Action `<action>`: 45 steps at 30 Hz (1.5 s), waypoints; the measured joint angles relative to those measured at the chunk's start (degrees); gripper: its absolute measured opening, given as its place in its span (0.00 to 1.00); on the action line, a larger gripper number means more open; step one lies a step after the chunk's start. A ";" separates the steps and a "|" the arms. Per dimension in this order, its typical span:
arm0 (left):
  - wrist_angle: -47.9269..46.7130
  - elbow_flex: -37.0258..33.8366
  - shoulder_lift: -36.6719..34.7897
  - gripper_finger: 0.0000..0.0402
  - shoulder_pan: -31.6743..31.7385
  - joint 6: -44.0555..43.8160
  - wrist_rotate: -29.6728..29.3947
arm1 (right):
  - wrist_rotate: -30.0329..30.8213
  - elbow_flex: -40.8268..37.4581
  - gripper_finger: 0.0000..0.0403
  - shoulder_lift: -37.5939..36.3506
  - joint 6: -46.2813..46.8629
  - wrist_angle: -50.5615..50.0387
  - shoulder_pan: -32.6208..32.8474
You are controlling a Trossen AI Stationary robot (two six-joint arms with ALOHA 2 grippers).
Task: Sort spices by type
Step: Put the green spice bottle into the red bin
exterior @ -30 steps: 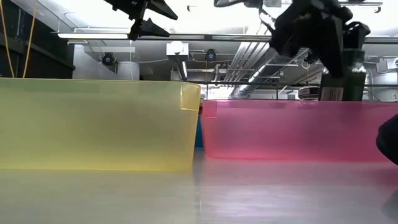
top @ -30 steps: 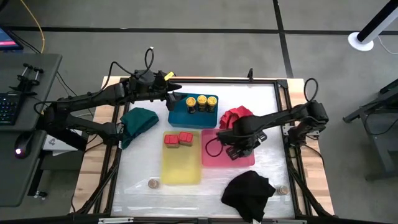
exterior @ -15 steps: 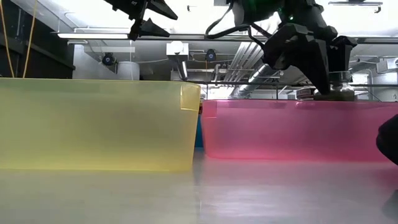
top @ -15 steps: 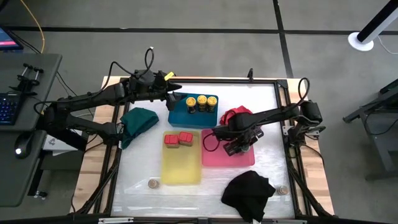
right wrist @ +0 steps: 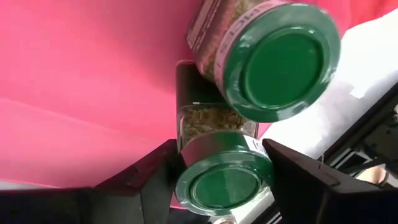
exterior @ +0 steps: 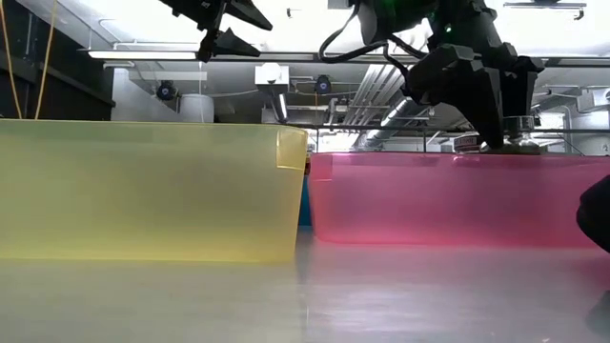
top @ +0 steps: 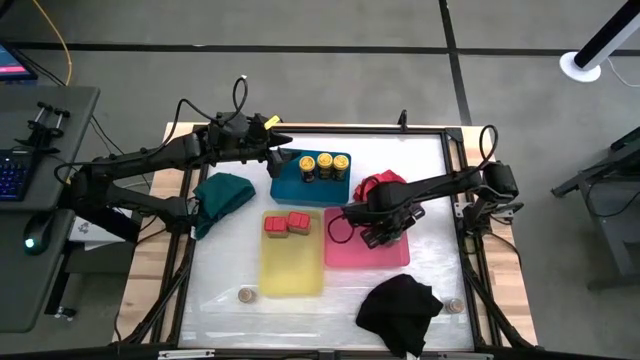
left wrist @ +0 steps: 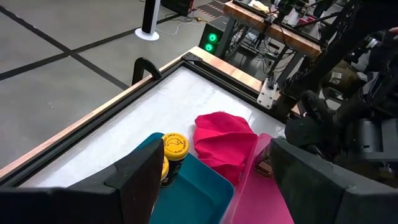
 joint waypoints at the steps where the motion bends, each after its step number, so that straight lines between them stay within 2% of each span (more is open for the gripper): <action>1: 0.02 0.00 0.00 0.69 0.00 0.00 0.00 | 0.43 0.00 0.56 0.00 -0.03 -0.15 0.03; 14: 0.02 0.00 0.00 0.69 0.00 -0.02 0.00 | 0.46 0.00 0.56 0.00 -0.75 0.86 0.13; 21: 0.02 0.00 0.00 0.69 0.00 -0.06 -0.02 | 0.21 0.00 0.56 0.00 12.84 0.14 -0.32; 27: 0.01 0.00 0.00 0.69 0.00 -0.13 -0.02 | 3.21 0.00 0.56 0.00 18.89 0.30 -0.31; 33: 0.02 0.00 0.00 0.69 0.00 -0.13 -0.02 | 5.93 0.00 0.56 0.00 19.15 0.75 0.01; 45: 0.02 0.00 0.00 0.69 0.00 -0.11 -0.02 | 6.26 -0.01 0.56 0.00 16.63 0.76 0.55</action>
